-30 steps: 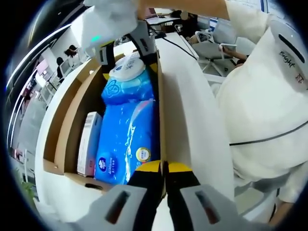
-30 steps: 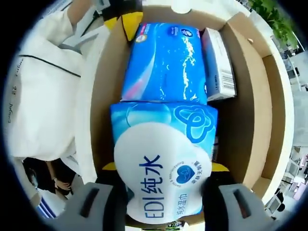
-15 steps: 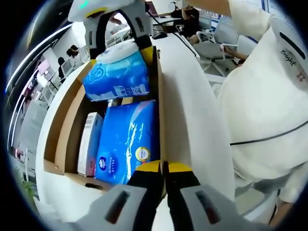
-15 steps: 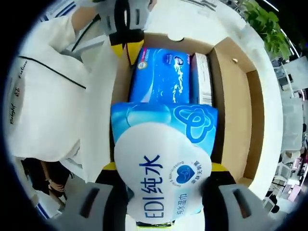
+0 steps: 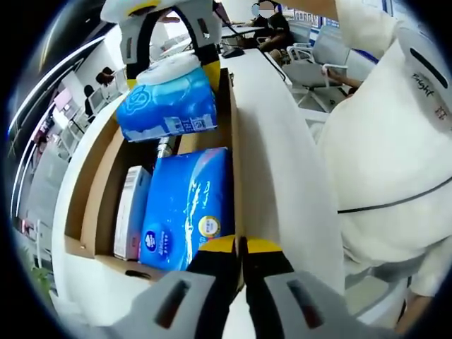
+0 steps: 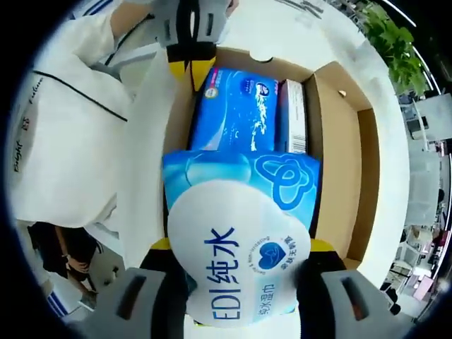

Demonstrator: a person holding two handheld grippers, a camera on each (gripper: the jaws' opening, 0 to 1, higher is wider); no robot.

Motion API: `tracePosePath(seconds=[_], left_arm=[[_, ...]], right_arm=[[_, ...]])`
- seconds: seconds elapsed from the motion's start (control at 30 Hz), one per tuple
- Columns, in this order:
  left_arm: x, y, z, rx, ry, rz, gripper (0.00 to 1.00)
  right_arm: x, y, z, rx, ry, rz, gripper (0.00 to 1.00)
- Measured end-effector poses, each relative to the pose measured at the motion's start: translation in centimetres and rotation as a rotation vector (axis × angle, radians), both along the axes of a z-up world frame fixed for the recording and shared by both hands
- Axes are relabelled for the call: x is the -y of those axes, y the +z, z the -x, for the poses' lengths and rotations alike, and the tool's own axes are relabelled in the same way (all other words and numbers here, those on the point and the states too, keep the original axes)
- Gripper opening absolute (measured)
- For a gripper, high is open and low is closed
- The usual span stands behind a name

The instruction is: Operate the shoe box by opening the lid, removing the specified soft item, and placing it in the target area until the item is outside and the box remains undamaged.

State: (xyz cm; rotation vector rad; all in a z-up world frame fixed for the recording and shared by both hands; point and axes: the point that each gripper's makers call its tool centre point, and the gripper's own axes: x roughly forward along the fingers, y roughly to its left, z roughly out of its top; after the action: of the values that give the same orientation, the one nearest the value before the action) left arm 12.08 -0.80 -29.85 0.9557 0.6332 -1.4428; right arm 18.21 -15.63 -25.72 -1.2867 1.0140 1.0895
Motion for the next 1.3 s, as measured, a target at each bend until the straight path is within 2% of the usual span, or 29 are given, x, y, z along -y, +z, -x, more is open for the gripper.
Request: tracePosePath(seconds=[0.13, 0.17, 0.2, 0.27, 0.3, 0.5, 0.53, 0.67, 0.73, 0.9, 0.93, 0.97, 1.03, 1.3], left_arm=[[0.0, 0.1, -0.2, -0.001, 0.0, 0.001, 0.02], [0.0, 0.1, -0.2, -0.001, 0.001, 0.001, 0.02], [0.0, 0.1, -0.2, 0.0, 0.0, 0.001, 0.02], [0.0, 0.0, -0.1, 0.001, 0.001, 0.001, 0.02], [0.0, 0.0, -0.1, 0.001, 0.001, 0.001, 0.02], [0.0, 0.0, -0.3, 0.0, 0.002, 0.001, 0.02], [0.0, 0.0, -0.3, 0.001, 0.0, 0.002, 0.02], [0.0, 0.0, -0.3, -0.002, 0.0, 0.004, 0.02], [0.0, 0.0, -0.3, -0.002, 0.0, 0.004, 0.02], [0.0, 0.0, -0.3, -0.002, 0.0, 0.008, 0.02], [0.0, 0.0, -0.3, -0.002, 0.0, 0.008, 0.02], [0.0, 0.0, -0.3, -0.002, -0.001, 0.008, 0.02], [-0.1, 0.0, -0.3, -0.006, -0.001, 0.006, 0.02], [-0.1, 0.0, -0.3, -0.006, -0.002, 0.014, 0.02]], right_arm=[[0.1, 0.5, 0.0, 0.016, 0.009, 0.01, 0.61], [0.3, 0.5, 0.2, 0.0, 0.003, 0.016, 0.61], [0.8, 0.3, 1.2, -0.054, 0.005, 0.051, 0.61], [0.7, 0.0, 1.3, -0.039, 0.003, 0.048, 0.61], [0.9, 0.0, 1.6, -0.06, 0.015, 0.066, 0.61], [0.8, 1.3, 1.1, -0.036, 0.008, 0.039, 0.61], [0.8, 2.0, 1.0, -0.027, 0.02, 0.034, 0.61], [1.0, 3.0, 0.9, -0.009, 0.029, 0.055, 0.61], [1.2, 3.1, 0.9, -0.016, -0.012, 0.067, 0.61], [1.0, 3.0, 1.2, -0.039, -0.032, 0.049, 0.61], [0.9, 3.1, 1.8, -0.077, -0.126, 0.023, 0.61], [0.9, 3.0, 2.3, -0.114, -0.145, 0.017, 0.61], [0.6, 2.9, 1.6, -0.079, -0.048, 0.018, 0.61], [1.4, 2.3, 1.3, -0.071, -0.052, 0.069, 0.61]])
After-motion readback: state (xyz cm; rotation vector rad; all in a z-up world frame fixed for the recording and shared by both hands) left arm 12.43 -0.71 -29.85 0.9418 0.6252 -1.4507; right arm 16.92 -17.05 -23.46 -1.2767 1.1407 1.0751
